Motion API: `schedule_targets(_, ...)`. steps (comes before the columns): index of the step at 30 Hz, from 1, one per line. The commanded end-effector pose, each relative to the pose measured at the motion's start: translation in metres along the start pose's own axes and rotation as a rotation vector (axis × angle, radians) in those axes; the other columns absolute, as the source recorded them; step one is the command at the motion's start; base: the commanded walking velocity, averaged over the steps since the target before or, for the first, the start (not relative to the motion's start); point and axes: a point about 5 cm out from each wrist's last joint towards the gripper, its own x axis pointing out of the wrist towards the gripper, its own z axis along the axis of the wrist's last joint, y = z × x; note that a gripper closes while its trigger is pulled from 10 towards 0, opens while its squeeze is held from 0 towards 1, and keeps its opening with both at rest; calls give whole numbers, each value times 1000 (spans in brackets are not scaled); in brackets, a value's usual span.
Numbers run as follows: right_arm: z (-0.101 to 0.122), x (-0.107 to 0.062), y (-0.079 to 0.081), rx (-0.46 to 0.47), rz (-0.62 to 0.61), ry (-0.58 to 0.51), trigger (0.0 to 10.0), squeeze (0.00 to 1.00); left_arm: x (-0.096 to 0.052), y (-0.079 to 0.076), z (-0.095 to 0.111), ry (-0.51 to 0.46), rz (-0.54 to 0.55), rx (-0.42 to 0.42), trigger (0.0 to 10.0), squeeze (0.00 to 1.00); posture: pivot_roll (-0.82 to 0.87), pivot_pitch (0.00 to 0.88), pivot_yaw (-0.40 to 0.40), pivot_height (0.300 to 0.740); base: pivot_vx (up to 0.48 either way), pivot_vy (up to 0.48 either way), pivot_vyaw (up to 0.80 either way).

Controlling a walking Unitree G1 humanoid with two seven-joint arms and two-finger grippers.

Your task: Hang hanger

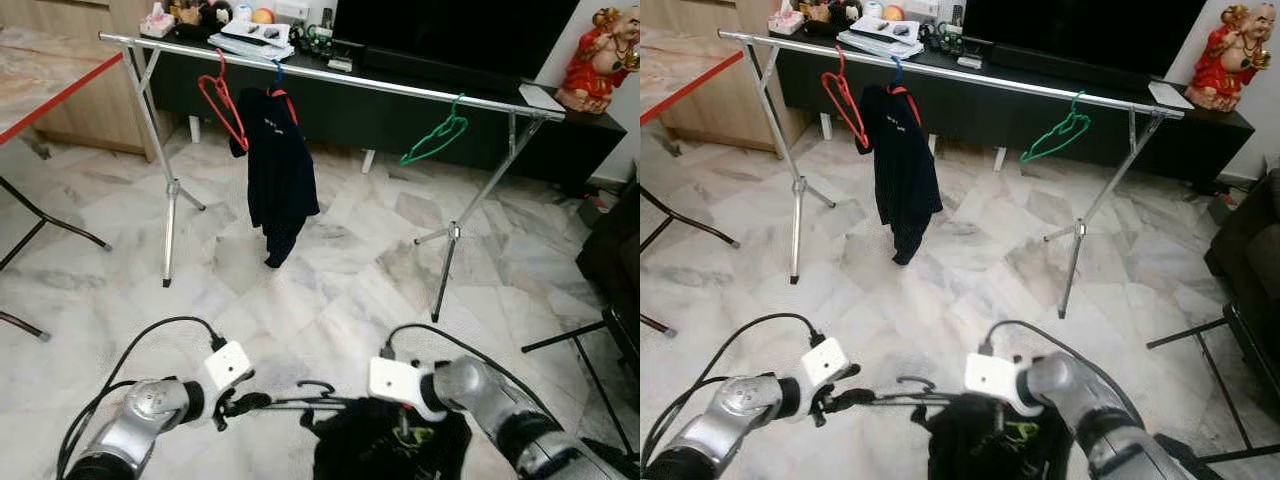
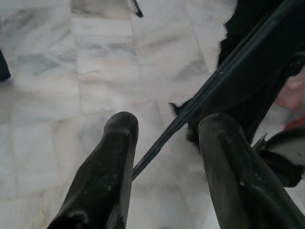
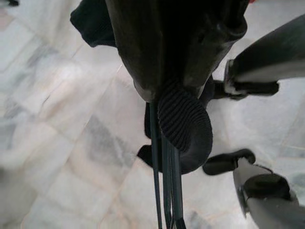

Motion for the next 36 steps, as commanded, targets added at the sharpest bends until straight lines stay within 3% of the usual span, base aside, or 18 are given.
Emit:
schedule_targets(1, -3, -5, -4, 17, -21, 4, 10000, 0, 4, -2, 8, -21, -8, 36, 10000, 0, 43, 110, -162, 740, 0, 0, 0)
schedule_targets(7, 9, -9, -14, 3, -27, -26, 10000, 0, 14, -7, 19, -38, -35, 81, 10000, 0, 32, 114, -157, 740, 0, 0, 0)
schedule_targets(30, 52, -8, -29, -96, 14, -97, 10000, 0, 27, -13, 28, -54, -66, 92, 10000, 0, 18, 127, -150, 740, 0, 0, 0)
schedule_targets(32, 54, -8, -29, -104, 22, -99, 10000, 0, 28, -13, 29, -56, -63, 92, 9098, 0, 18, 127, -151, 740, 0, 0, 0)
schedule_targets(33, 55, -8, -29, -105, 24, -101, 10000, 0, 28, -12, 29, -56, -61, 92, 7686, 0, 18, 128, -151, 740, 0, 0, 0)
schedule_targets(34, 55, -7, -28, -106, 26, -103, 10000, 0, 28, -12, 29, -57, -60, 92, 7686, 0, 18, 128, -151, 740, 0, 0, 0)
schedule_targets(35, 56, -7, -28, -107, 28, -104, 10000, 0, 28, -12, 29, -57, -57, 92, 2941, 0, 19, 127, -152, 740, 0, 0, 0)
schedule_targets(36, 55, -7, -28, -108, 30, -104, 10000, 0, 28, -11, 29, -58, -52, 91, 1569, 0, 18, 127, -153, 740, 0, 0, 0)
